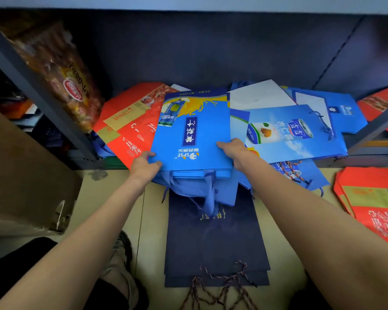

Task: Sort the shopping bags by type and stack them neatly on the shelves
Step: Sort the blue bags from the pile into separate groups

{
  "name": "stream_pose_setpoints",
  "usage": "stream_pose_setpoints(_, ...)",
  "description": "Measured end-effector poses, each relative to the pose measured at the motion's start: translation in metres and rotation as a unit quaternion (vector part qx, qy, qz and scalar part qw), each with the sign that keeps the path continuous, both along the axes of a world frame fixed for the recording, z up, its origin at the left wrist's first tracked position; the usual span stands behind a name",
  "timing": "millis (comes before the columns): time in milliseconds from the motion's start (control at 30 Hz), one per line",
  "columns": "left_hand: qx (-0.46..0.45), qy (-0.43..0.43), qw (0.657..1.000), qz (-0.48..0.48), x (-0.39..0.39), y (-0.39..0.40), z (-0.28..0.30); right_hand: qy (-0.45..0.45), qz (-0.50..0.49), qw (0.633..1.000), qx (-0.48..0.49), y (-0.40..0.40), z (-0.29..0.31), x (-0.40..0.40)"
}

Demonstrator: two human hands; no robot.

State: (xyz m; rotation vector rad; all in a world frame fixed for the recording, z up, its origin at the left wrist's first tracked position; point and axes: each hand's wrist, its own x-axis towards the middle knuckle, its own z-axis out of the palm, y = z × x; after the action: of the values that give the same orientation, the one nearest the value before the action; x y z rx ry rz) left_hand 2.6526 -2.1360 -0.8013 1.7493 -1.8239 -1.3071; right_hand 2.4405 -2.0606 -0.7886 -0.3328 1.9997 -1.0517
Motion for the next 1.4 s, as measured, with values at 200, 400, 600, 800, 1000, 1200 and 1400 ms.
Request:
stream_pose_setpoints(200,0.046,0.072,0.995,0.059,0.003,0.024,0.013,-0.039,0.004,0.995,-0.096,0.007,0.065,0.003)
stream_pose_setpoints(400,-0.014,0.067,0.996,-0.057,-0.032,0.046,0.047,0.222,0.063,0.970,-0.077,0.075,0.150,-0.061)
stream_pose_setpoints(600,-0.071,-0.013,0.973,-0.220,-0.100,0.097,0.055,0.341,0.170,0.924,0.018,0.200,0.171,-0.155)
stream_pose_setpoints(800,-0.127,-0.107,0.906,-0.389,-0.167,0.134,0.028,0.269,0.047,0.960,0.055,0.317,0.092,-0.200)
stream_pose_setpoints(1000,-0.120,-0.179,0.831,-0.512,-0.214,0.168,-0.007,0.197,0.035,0.977,0.072,0.337,0.029,-0.195)
stream_pose_setpoints(1200,-0.146,-0.286,0.788,-0.526,-0.224,0.176,-0.028,0.132,-0.048,0.989,0.038,0.342,-0.015,-0.210)
stream_pose_setpoints(1400,-0.230,-0.351,0.736,-0.531,-0.239,0.197,-0.038,0.136,-0.120,0.979,0.090,0.440,-0.022,-0.236)
